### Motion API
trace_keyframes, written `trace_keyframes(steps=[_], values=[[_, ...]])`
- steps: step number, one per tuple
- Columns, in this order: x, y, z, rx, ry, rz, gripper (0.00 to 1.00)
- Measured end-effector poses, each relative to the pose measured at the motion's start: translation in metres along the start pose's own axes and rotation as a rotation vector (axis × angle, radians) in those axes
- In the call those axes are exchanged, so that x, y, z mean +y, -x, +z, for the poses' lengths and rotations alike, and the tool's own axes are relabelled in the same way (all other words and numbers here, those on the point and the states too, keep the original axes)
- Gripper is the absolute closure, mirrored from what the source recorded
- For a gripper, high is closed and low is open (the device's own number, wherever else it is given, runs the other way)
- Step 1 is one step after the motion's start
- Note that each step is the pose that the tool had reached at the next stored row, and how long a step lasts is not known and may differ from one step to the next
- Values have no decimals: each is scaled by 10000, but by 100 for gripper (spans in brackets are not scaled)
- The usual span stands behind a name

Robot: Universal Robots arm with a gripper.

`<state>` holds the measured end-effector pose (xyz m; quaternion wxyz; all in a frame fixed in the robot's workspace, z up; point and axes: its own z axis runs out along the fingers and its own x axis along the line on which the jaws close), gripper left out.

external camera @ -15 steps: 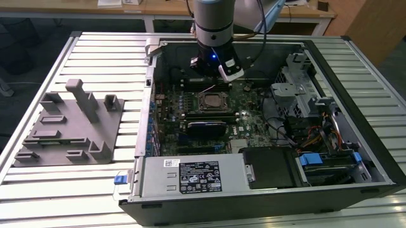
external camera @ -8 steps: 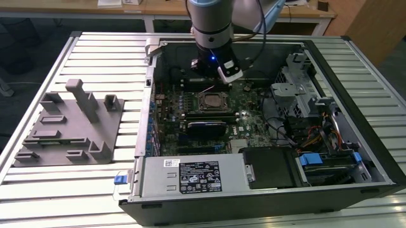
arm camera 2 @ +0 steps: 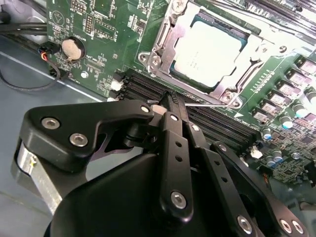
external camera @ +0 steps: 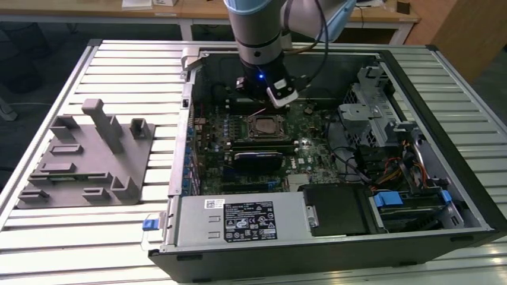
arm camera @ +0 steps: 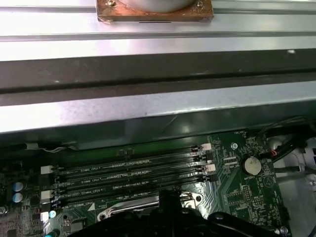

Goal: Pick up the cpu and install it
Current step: 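Install the first cpu locking lever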

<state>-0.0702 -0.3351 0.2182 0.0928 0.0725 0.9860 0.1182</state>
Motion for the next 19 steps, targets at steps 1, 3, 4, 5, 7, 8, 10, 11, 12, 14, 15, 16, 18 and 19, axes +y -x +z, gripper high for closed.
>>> trace_keyframes(steps=[1, 3, 4, 5, 7, 8, 10, 11, 12, 14, 15, 16, 18, 19], values=[[-1, -7, 6, -5, 7, 9, 89], [0, -18, 18, -12, 13, 26, 89], [1, -21, 23, -14, 14, 36, 89], [3, -23, 30, -18, 15, 53, 89], [9, -26, 43, -30, 12, 107, 89], [12, -28, 48, -39, 7, 138, 89], [19, -32, 57, -59, -3, 214, 89], [22, -35, 64, -69, -10, 256, 89], [28, -39, 72, -80, -19, 299, 89], [37, -49, 87, -95, -28, 355, 89], [40, -53, 94, -101, -32, 380, 89], [41, -56, 100, -109, -35, 413, 89], [46, -65, 111, -128, -48, 491, 89], [50, -71, 118, -139, -54, 528, 89]])
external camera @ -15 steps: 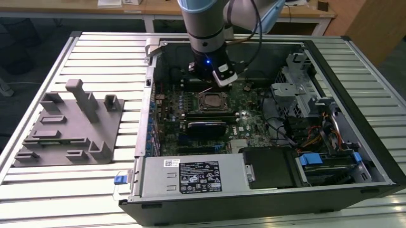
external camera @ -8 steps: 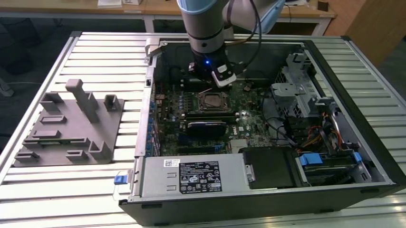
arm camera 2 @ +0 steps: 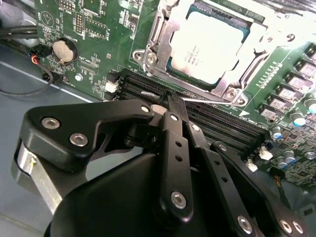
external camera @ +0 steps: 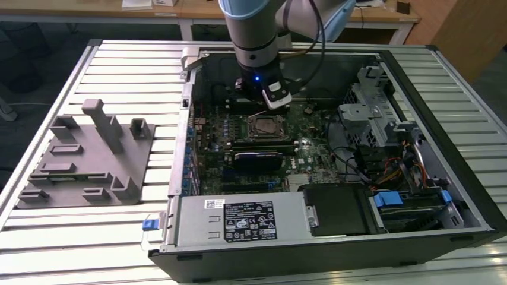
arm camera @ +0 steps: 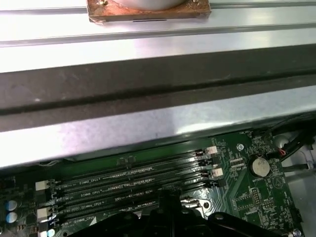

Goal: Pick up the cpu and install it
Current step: 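Install the first cpu locking lever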

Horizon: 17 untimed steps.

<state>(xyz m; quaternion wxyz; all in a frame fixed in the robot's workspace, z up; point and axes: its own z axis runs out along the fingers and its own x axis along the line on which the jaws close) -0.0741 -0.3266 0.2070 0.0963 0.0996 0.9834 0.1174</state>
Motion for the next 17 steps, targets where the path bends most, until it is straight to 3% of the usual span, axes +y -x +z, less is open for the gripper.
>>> trace_keyframes(steps=[8, 17], values=[[21, -34, 41, -66, -43, 253, 89], [8, -74, 57, -104, -36, 248, 89]])
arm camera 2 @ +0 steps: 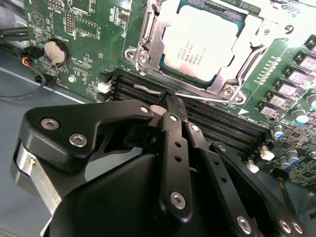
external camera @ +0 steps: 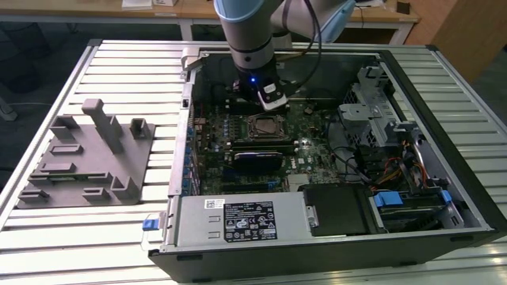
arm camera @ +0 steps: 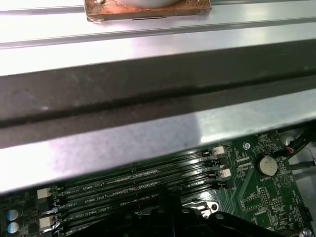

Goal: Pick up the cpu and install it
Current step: 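Install the first cpu locking lever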

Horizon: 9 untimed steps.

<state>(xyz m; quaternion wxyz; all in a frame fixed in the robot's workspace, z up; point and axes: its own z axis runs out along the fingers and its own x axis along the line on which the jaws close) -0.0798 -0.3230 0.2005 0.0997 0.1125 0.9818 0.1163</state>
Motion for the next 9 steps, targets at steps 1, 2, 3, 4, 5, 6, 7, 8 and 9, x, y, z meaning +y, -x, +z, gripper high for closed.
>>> trace_keyframes(steps=[1, 2, 3, 4, 5, 6, 7, 8, 9], values=[[-1, -1, 5, -5, -1, -3, 89], [-3, -2, 11, -13, -6, -5, 89], [-4, -3, 16, -19, -14, -7, 89], [-5, -4, 17, -21, -23, -9, 89], [-5, -4, 17, -22, -23, -10, 89], [-5, -3, 17, -22, -24, -11, 89], [-5, -4, 17, -23, -24, -10, 89], [-5, -4, 18, -23, -22, -10, 89], [-5, -4, 19, -23, -22, -10, 89]])
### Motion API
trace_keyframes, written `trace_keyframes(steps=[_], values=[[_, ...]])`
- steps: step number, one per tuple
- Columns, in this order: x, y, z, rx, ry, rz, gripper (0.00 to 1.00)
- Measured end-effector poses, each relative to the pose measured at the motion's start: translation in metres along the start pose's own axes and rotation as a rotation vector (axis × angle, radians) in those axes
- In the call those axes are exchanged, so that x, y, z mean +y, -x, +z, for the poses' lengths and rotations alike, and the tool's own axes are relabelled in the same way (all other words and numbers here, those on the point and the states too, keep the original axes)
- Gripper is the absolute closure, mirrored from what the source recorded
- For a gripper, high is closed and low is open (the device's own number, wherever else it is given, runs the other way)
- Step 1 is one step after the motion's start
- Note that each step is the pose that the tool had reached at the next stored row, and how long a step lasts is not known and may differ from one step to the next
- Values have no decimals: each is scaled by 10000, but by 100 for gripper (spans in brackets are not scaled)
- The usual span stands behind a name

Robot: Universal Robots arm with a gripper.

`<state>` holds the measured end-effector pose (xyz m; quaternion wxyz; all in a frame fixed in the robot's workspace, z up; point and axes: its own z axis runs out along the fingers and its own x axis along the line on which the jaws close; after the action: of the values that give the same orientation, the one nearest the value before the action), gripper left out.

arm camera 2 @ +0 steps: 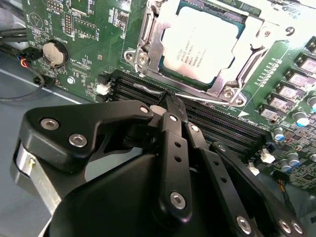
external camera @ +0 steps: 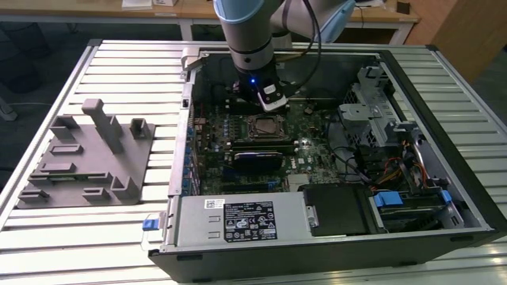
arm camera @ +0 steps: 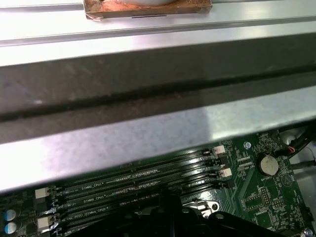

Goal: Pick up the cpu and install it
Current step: 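Install the first cpu locking lever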

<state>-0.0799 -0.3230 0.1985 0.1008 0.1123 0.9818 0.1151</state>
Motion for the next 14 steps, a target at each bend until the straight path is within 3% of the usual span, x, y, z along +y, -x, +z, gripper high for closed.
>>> trace_keyframes(steps=[8, 14], values=[[-9, -6, 35, -12, -56, -13, 89], [-12, -6, 49, -41, -195, -46, 89]])
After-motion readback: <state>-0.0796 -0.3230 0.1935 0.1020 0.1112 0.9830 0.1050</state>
